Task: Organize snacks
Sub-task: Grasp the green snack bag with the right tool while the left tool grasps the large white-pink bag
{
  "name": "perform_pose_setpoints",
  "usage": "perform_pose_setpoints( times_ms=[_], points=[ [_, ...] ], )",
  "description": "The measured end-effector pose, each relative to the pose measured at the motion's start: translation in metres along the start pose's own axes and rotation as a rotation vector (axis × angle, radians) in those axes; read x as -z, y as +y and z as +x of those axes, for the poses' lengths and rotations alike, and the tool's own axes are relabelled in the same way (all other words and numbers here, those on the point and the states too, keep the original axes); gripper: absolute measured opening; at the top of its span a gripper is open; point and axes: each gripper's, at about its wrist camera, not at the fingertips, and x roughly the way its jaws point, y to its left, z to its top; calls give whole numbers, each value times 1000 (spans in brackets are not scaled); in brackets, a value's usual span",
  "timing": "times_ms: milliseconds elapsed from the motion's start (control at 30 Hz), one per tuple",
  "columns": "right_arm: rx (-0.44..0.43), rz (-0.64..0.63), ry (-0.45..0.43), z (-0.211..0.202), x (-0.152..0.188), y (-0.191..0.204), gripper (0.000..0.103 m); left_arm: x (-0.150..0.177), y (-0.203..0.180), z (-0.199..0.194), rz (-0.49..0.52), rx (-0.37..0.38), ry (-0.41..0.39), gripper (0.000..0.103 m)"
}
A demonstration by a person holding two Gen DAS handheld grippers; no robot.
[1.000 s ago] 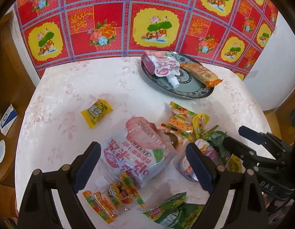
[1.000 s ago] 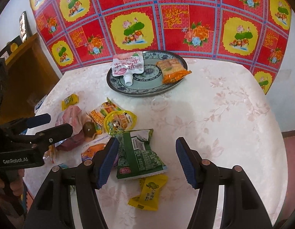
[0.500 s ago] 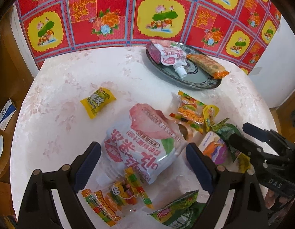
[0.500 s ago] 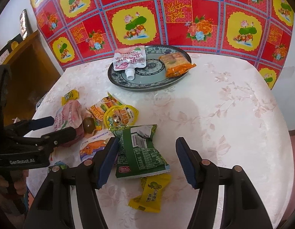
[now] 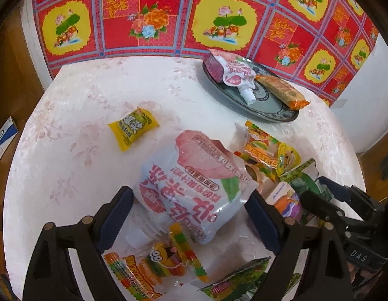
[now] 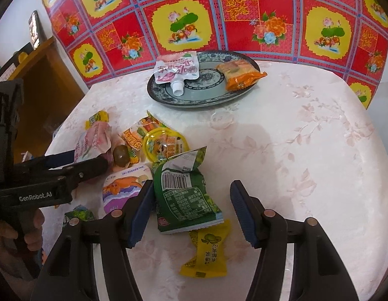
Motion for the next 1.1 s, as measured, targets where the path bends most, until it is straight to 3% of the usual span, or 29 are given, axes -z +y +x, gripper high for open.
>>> perform_pose_setpoints(
  times_ms=[700,800,1100],
  points=[
    [-3,5,-15,-1,2,0,61,4,-6,-1,15,-26,-26,90],
    [-21,7,-12,-2,2,0,52,5,-6,-1,16,-15,-31,89],
    [-25,-1,-21,-3,3,4,47,5,-7,-4,27,-7,-41,89]
  ],
)
